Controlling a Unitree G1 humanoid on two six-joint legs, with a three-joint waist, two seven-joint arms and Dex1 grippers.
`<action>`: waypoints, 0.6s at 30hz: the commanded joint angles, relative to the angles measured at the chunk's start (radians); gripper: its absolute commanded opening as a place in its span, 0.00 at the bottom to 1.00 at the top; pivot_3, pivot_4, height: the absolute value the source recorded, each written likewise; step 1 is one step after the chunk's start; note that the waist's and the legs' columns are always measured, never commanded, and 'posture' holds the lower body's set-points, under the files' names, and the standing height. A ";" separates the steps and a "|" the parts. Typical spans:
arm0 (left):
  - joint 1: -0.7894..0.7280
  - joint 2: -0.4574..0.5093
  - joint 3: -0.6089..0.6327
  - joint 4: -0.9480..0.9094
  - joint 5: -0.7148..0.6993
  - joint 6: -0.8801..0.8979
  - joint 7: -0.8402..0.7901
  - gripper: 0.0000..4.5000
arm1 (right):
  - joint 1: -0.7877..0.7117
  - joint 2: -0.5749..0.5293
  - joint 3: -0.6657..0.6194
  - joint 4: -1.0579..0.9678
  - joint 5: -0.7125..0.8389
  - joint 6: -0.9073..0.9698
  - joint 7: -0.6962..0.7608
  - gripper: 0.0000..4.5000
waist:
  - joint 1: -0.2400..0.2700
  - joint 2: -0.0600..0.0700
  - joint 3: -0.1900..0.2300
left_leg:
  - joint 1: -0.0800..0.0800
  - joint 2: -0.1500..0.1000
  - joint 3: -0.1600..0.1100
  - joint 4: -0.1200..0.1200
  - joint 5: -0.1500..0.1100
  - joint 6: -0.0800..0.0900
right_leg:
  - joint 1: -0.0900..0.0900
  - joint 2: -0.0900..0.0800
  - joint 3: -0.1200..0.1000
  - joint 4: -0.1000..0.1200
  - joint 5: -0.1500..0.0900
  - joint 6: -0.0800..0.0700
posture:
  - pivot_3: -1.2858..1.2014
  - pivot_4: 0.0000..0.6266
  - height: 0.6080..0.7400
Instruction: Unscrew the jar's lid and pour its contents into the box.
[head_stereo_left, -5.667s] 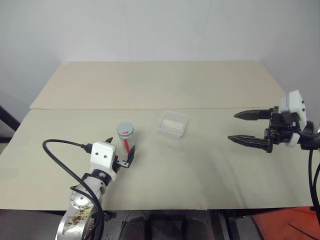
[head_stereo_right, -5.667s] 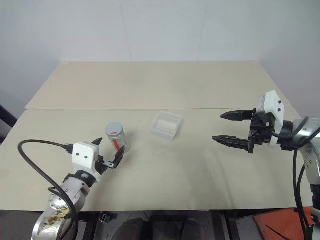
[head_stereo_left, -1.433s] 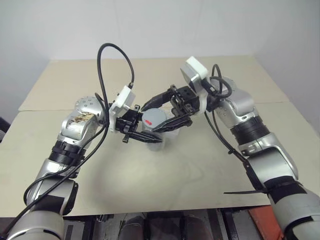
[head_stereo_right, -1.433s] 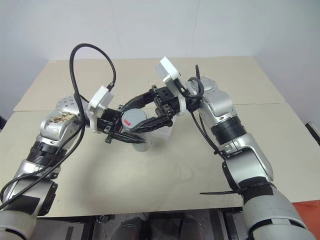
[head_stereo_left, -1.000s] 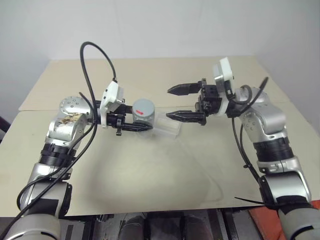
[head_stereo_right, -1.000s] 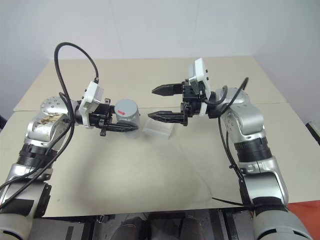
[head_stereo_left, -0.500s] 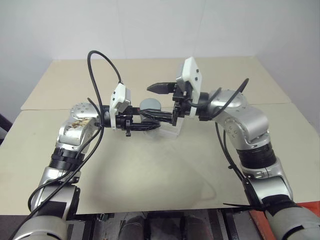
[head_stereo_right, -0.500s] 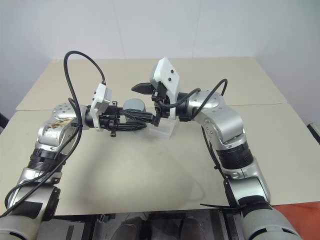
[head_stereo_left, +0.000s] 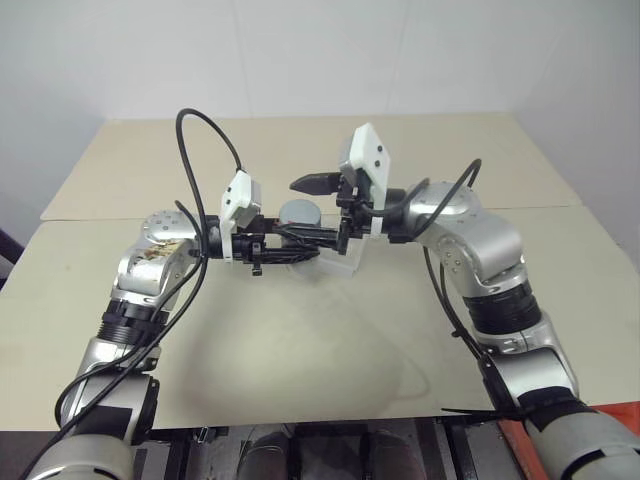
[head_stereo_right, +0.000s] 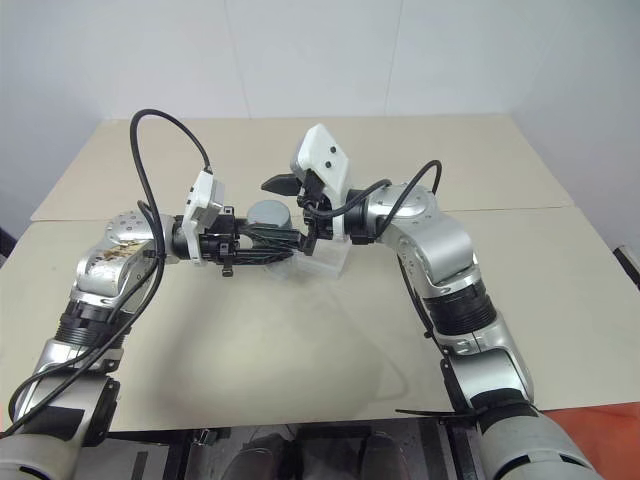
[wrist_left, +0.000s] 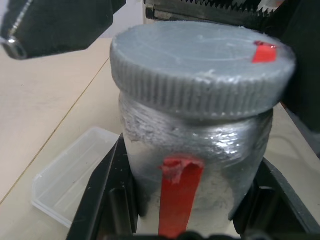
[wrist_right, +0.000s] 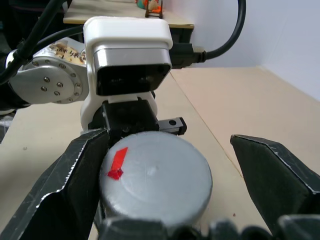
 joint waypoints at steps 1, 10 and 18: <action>0.015 0.035 0.045 -0.061 -0.035 0.005 -0.039 0.43 | 0.014 -0.069 -0.125 0.037 0.001 -0.026 -0.006 0.99 | 0.000 0.000 0.000 | 0.000 0.000 0.000 0.000 0.000 0.000 | 0.000 0.000 0.000 0.000 0.000 0.000 | 0.52 0.24 1.00; 0.048 0.071 0.075 -0.091 -0.047 0.026 -0.056 0.43 | 0.049 -0.135 -0.191 0.078 0.013 -0.054 0.028 0.99 | -0.001 0.000 0.000 | 0.000 0.000 0.000 -0.001 0.000 0.000 | 0.000 0.000 0.000 0.000 0.000 0.000 | 0.52 0.24 1.00; 0.000 0.022 0.060 -0.032 -0.011 0.009 -0.003 0.43 | 0.044 -0.089 -0.180 -0.070 0.093 -0.001 0.042 0.99 | -0.001 0.000 0.000 | 0.000 0.000 0.001 -0.001 0.000 0.000 | 0.000 0.000 0.001 0.000 0.000 0.000 | 0.52 0.24 1.00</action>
